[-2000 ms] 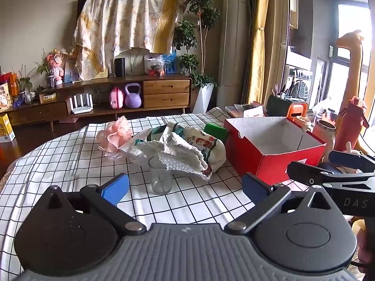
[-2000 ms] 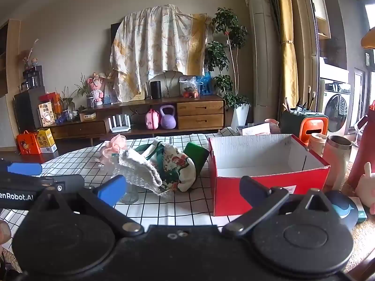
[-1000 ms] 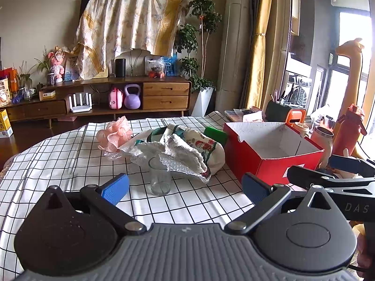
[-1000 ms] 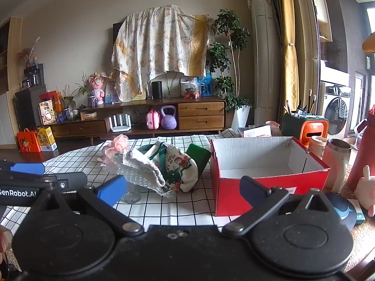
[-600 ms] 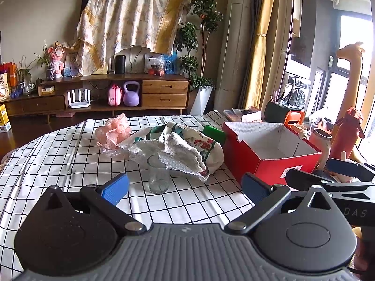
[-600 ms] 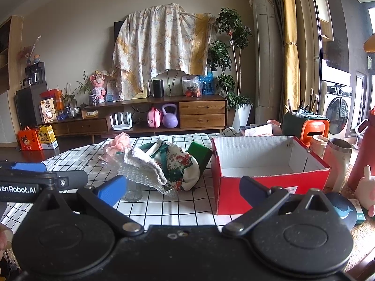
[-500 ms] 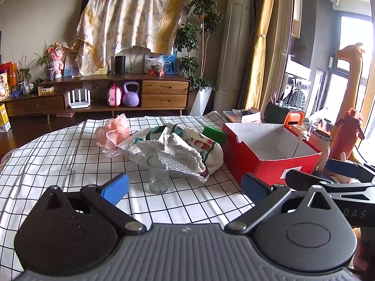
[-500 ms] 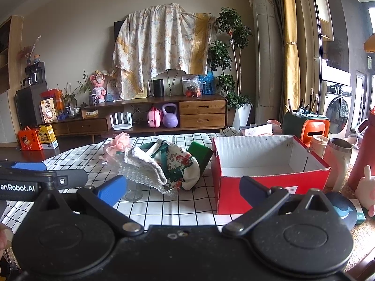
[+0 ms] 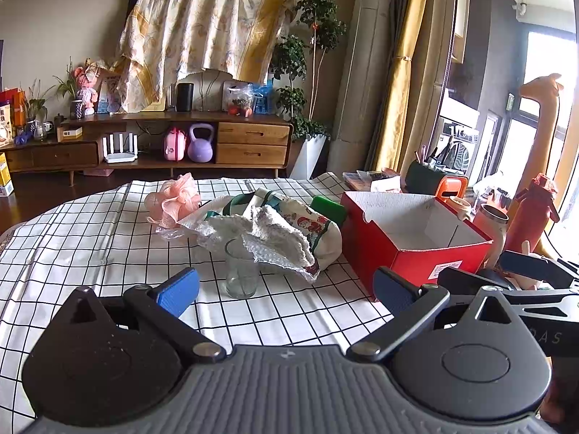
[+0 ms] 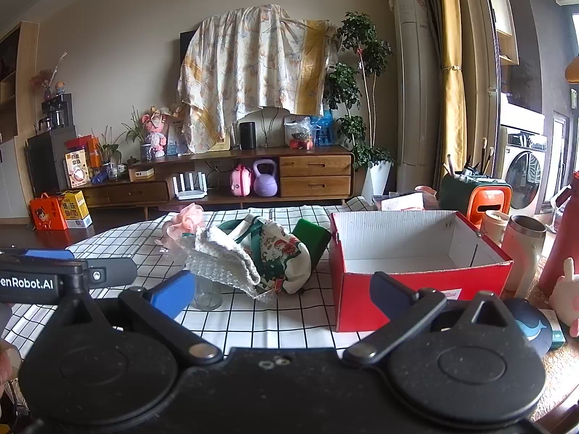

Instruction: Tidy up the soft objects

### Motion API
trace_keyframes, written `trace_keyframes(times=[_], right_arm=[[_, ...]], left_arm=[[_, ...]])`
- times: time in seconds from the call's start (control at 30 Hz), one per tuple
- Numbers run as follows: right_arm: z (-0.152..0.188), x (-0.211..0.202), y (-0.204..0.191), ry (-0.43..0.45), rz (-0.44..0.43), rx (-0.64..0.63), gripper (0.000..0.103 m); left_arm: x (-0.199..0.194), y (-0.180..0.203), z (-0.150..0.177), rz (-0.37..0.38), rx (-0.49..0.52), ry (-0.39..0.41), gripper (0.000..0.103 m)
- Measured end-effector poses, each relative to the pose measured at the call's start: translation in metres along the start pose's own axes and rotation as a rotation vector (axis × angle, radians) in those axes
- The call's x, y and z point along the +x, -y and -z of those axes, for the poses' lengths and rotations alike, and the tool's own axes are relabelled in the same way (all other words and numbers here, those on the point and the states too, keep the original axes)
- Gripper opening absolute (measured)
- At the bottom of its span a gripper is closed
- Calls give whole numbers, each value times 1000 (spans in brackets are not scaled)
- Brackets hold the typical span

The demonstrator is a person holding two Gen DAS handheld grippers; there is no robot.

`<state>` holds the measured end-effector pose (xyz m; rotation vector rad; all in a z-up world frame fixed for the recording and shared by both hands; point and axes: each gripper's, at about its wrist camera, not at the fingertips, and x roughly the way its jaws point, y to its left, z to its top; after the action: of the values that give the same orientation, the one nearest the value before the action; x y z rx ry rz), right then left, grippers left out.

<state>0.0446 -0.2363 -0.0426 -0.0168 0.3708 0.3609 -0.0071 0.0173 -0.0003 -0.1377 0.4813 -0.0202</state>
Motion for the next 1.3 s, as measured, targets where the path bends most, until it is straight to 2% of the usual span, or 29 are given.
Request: trace_keyframes(times=[0.93, 1.1, 1.3], right_arm=[[2, 2, 0, -16, -25, 26, 103], [1, 12, 6, -35, -36, 53, 103], [-10, 40, 18, -56, -47, 39, 101]], left_arm=[[3, -1, 1, 21, -30, 0, 103], [11, -5, 3, 11, -23, -20, 103], [32, -12, -2, -18, 5, -5, 103]])
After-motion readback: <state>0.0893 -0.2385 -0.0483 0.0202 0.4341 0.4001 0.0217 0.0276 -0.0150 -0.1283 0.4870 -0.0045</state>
